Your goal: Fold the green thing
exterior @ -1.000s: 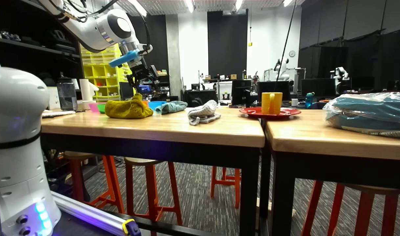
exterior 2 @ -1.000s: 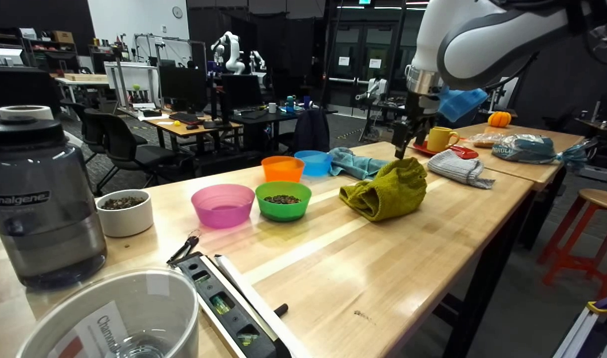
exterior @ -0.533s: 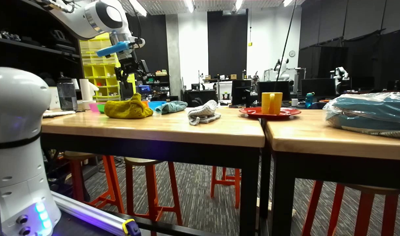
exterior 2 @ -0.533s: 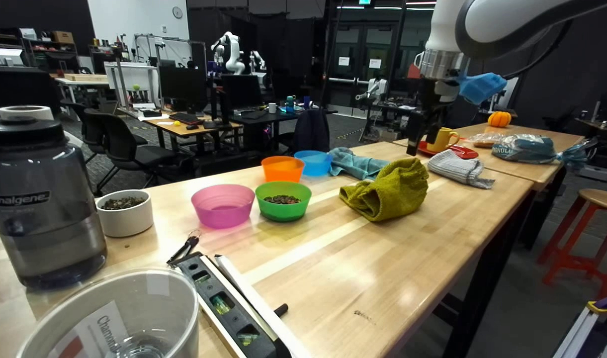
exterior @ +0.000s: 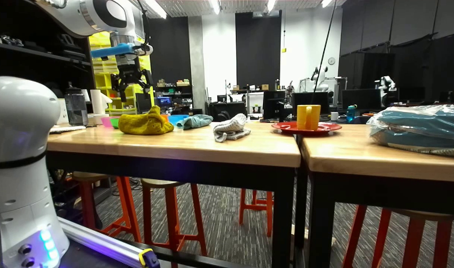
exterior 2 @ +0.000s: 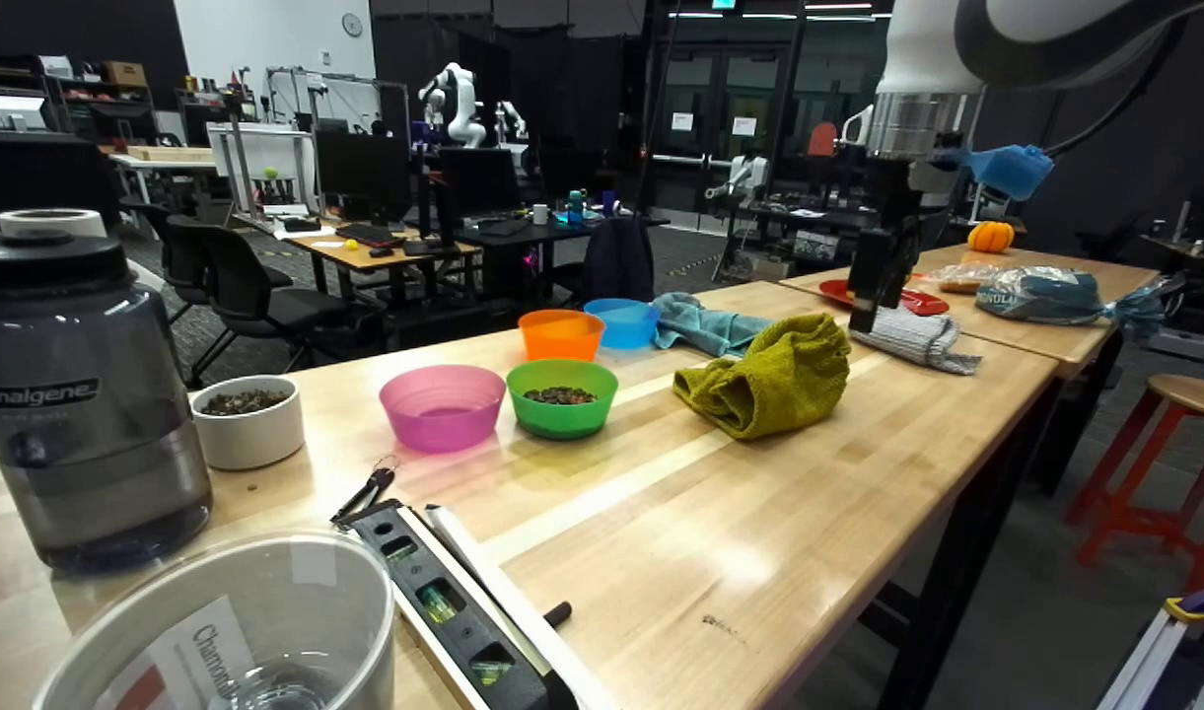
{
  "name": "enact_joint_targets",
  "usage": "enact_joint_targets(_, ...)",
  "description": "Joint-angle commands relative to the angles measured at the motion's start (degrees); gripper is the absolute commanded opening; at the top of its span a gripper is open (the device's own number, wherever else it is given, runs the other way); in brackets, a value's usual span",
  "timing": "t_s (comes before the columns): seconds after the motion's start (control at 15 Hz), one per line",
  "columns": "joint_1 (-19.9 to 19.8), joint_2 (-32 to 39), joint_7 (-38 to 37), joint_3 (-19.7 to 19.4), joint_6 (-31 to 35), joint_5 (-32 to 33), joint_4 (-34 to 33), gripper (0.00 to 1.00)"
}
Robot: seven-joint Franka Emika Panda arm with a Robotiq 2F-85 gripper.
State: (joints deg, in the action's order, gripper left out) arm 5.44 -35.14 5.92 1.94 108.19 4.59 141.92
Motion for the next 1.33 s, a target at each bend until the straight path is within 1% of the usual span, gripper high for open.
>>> enact_joint_targets(0.0,0.81,-0.61,2.60,-0.80,1.35,-1.51,1.35,1.00)
enact_joint_targets(0.27,0.64,3.09,2.30,-0.55,6.38,-1.64,1.02,1.00)
enact_joint_targets(0.47,0.66,7.18,1.09,-0.27,8.54,-3.26,-1.08,1.00)
enact_joint_targets(0.87,0.37,14.61,-0.68,0.71,9.63,-6.20,-4.89,1.00)
enact_joint_targets(1.27,-1.21,20.86,-3.64,0.88,11.79,-3.76,-8.05,1.00)
